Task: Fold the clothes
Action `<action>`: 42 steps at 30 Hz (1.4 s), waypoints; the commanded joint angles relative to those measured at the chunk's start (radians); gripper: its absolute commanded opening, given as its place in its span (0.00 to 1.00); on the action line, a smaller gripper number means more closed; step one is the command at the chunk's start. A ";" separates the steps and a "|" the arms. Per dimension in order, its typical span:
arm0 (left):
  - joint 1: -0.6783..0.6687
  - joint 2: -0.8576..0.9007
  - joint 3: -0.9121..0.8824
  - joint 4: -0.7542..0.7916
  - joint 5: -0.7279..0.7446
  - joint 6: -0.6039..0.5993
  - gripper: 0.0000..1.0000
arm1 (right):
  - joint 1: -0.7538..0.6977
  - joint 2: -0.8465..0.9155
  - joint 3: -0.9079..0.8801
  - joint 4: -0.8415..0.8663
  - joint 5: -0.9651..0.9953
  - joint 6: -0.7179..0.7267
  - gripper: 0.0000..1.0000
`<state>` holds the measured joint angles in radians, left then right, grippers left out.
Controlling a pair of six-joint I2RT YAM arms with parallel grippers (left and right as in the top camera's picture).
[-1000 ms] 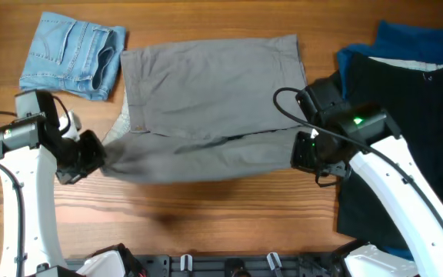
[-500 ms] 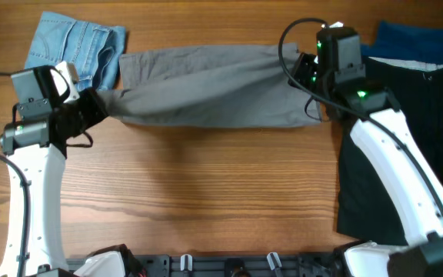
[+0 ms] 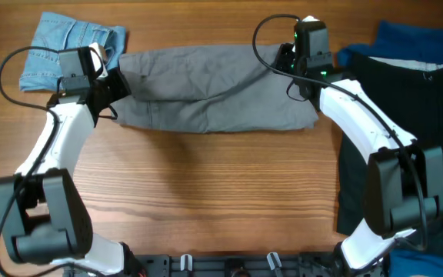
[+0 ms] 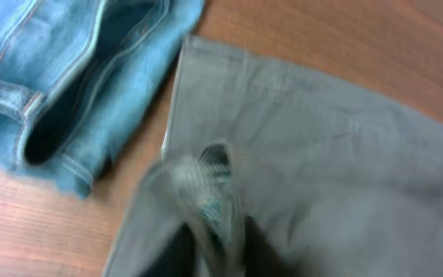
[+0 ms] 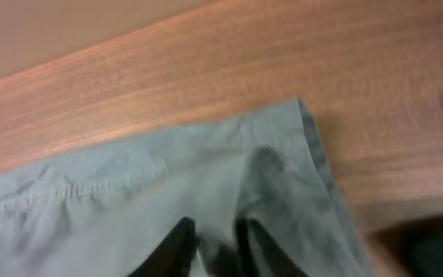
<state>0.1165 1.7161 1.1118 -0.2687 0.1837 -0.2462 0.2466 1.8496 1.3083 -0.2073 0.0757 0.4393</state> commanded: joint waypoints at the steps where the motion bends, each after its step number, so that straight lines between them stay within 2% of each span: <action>1: 0.002 0.040 0.011 0.072 -0.008 -0.031 1.00 | -0.023 0.028 0.019 -0.001 0.036 -0.021 0.58; 3: 0.031 0.032 0.016 0.028 -0.009 -0.031 1.00 | -0.064 0.028 0.019 -0.087 0.032 -0.017 0.59; 6: 0.073 0.027 0.016 -0.190 0.033 -0.012 1.00 | -0.146 0.028 0.019 -0.343 -0.126 -0.077 0.64; 7: 0.074 0.029 0.016 -0.267 0.032 0.025 1.00 | -0.164 0.028 0.019 -0.413 -0.163 -0.108 0.65; 9: 0.069 0.033 0.010 -0.365 0.030 0.117 0.98 | -0.180 0.029 0.016 -0.498 -0.263 -0.213 0.74; 11: 0.070 0.034 -0.023 -0.365 0.024 0.138 0.99 | -0.177 0.034 0.006 -0.520 -0.320 -0.257 0.81; 16: 0.069 0.063 -0.127 -0.182 0.046 0.137 0.99 | -0.177 0.137 0.005 -0.517 -0.320 -0.221 0.93; 17: 0.069 0.087 -0.130 -0.160 0.078 0.137 0.87 | -0.177 0.174 0.005 -0.517 -0.324 -0.201 0.93; 18: 0.069 0.106 -0.130 -0.153 0.100 0.137 0.73 | -0.177 0.190 0.005 -0.529 -0.335 -0.192 0.90; 19: 0.069 0.118 -0.130 -0.154 0.101 0.134 0.50 | -0.177 0.198 0.005 -0.548 -0.369 -0.196 0.77; 20: 0.069 0.119 -0.130 -0.157 0.101 0.134 0.31 | -0.177 0.198 0.005 -0.565 -0.386 -0.198 0.51; 21: 0.070 0.117 -0.130 -0.161 0.095 0.135 0.07 | -0.177 0.195 0.005 -0.604 -0.391 -0.196 0.24; 22: 0.077 0.116 -0.130 -0.172 0.081 0.135 0.04 | -0.177 0.193 0.005 -0.642 -0.389 -0.197 0.11; 23: 0.088 0.112 -0.129 -0.195 0.080 0.135 0.04 | -0.177 0.187 0.005 -0.695 -0.378 -0.196 0.04; 27: 0.171 0.063 -0.082 -0.410 0.070 0.139 0.04 | -0.177 0.132 0.006 -0.908 -0.161 -0.167 0.06; 28: 0.181 0.045 -0.072 -0.441 0.070 0.139 0.11 | -0.177 0.111 0.006 -0.917 -0.122 -0.175 0.38; 29: 0.185 0.020 -0.064 -0.459 0.071 0.139 0.38 | -0.177 0.087 0.009 -0.915 -0.092 -0.176 0.62; 30: 0.183 -0.009 -0.055 -0.468 0.071 0.139 0.62 | -0.178 0.062 0.020 -0.907 -0.078 -0.178 0.70; 31: 0.182 -0.024 -0.050 -0.470 0.071 0.139 0.66 | -0.179 0.040 0.031 -0.888 -0.084 -0.189 0.71; 32: 0.175 -0.059 -0.037 -0.469 0.077 0.139 0.71 | -0.179 0.014 0.040 -0.849 -0.143 -0.262 0.71; 33: 0.169 -0.084 -0.024 -0.458 0.104 0.139 0.70 | -0.179 -0.006 0.042 -0.818 -0.211 -0.316 0.68; 34: 0.160 -0.102 -0.020 -0.432 0.155 0.139 0.61 | -0.179 -0.022 0.042 -0.782 -0.291 -0.335 0.51; 35: 0.146 -0.113 -0.020 -0.399 0.211 0.138 0.35 | -0.179 -0.023 0.042 -0.769 -0.332 -0.325 0.36; 36: 0.124 -0.113 -0.021 -0.381 0.216 0.139 0.15 | -0.176 -0.012 0.037 -0.757 -0.363 -0.282 0.18; 37: 0.103 -0.102 -0.023 -0.371 0.205 0.139 0.07 | -0.167 0.002 0.023 -0.734 -0.379 -0.241 0.08; 38: 0.077 -0.086 -0.026 -0.355 0.187 0.139 0.04 | -0.156 0.017 0.009 -0.711 -0.402 -0.229 0.05; 40: 0.039 -0.039 -0.028 -0.334 0.129 0.139 0.04 | -0.128 0.061 0.005 -0.663 -0.447 -0.227 0.04; 42: 0.021 0.029 -0.028 -0.309 0.132 0.138 0.04 | -0.095 0.105 0.005 -0.591 -0.486 -0.225 0.04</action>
<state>0.1589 1.6573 1.0801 -0.6010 0.3378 -0.1097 0.1097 1.8820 1.3285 -0.8520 -0.3164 0.1963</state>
